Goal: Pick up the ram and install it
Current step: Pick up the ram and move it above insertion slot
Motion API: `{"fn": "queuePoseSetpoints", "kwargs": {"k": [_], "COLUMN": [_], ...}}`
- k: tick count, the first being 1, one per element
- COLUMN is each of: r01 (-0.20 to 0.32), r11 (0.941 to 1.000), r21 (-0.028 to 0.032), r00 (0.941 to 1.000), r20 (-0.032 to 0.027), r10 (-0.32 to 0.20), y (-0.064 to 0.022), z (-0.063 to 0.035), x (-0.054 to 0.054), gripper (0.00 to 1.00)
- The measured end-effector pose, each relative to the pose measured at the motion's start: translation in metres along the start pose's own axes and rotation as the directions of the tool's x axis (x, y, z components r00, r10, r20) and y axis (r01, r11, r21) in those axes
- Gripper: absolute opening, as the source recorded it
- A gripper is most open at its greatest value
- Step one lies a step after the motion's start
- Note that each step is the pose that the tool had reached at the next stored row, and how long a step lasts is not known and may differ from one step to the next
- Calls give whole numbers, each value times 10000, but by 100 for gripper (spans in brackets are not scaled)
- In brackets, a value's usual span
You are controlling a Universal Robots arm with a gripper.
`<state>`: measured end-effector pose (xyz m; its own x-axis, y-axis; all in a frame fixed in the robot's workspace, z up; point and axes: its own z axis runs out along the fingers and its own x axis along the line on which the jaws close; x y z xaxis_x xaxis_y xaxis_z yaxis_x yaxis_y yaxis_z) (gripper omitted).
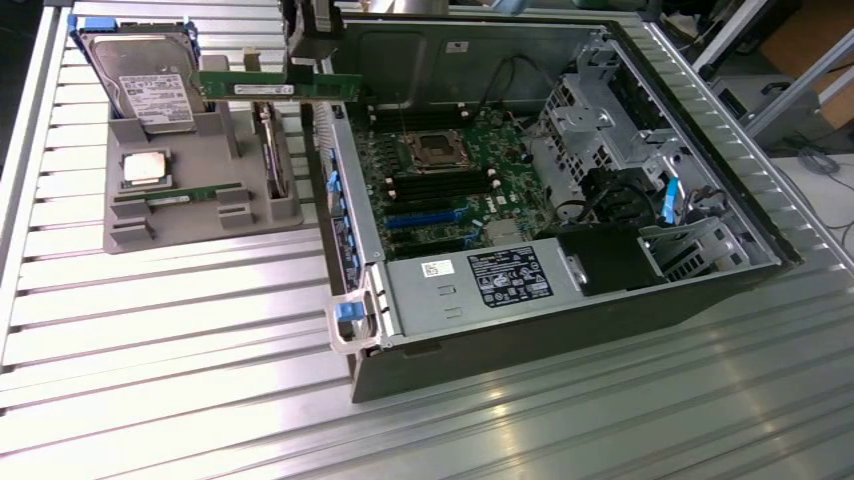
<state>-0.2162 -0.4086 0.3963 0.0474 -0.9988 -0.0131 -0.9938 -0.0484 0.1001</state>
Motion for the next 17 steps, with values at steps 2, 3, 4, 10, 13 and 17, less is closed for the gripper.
{"fn": "queuePoseSetpoints", "kwargs": {"k": [2, 3, 4, 10, 13, 17], "r01": [1, 0, 0, 0, 0, 0], "r11": [10000, 10000, 10000, 10000, 10000, 10000], "r21": [-4, -5, -7, -18, -22, -30], "r00": [10000, 10000, 10000, 10000, 10000, 10000], "r20": [0, 1, 0, 1, 1, 1], "r10": [-1, 0, 0, 0, 0, 0], "y": [-28, -35, -43, -120, -147, -200], "z": [10, 12, 14, 37, 44, 60], "x": [2, 2, 2, 6, 7, 10], "gripper": [12, 12, 12, 12, 12, 12]}}
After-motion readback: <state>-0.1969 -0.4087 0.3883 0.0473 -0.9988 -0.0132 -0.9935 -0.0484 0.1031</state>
